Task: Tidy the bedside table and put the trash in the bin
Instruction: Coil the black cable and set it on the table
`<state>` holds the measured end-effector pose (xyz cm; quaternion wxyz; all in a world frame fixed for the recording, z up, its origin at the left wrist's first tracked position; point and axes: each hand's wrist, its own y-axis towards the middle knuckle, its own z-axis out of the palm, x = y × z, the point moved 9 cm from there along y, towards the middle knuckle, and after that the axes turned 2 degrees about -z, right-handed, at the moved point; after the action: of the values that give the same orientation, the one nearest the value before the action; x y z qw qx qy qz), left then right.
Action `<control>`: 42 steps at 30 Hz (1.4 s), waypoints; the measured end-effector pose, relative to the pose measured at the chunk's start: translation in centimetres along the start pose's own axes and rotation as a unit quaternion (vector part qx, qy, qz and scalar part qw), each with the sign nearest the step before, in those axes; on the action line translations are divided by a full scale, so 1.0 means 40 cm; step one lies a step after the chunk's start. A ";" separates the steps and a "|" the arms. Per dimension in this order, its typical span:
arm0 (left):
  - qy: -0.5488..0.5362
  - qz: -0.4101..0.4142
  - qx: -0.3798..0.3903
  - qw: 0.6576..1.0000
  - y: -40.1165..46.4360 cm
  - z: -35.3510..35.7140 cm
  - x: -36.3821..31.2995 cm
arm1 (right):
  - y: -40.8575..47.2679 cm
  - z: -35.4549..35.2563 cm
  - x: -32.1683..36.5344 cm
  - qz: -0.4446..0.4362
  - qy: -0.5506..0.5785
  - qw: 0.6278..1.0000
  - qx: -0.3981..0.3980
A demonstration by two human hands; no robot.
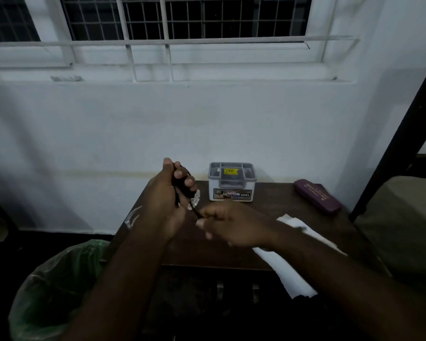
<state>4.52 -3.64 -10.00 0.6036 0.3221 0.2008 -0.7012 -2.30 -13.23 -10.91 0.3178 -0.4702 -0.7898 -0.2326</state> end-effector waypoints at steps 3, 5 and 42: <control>0.322 0.129 -0.041 0.937 -0.017 -0.008 -0.050 | -0.016 0.000 0.071 -0.047 -0.079 0.995 0.028; 0.483 0.152 -0.006 0.862 -0.037 0.026 -0.054 | -0.028 -0.047 0.115 -0.083 -0.130 0.988 -0.011; 0.096 -0.212 0.149 0.961 -0.082 0.080 0.142 | -0.020 -0.098 -0.101 0.070 0.372 0.922 -0.077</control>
<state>0.29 -9.23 -12.00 0.3641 0.4244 0.2144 -0.8009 -0.48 -18.62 -11.17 0.5673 -0.4272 -0.5591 -0.4279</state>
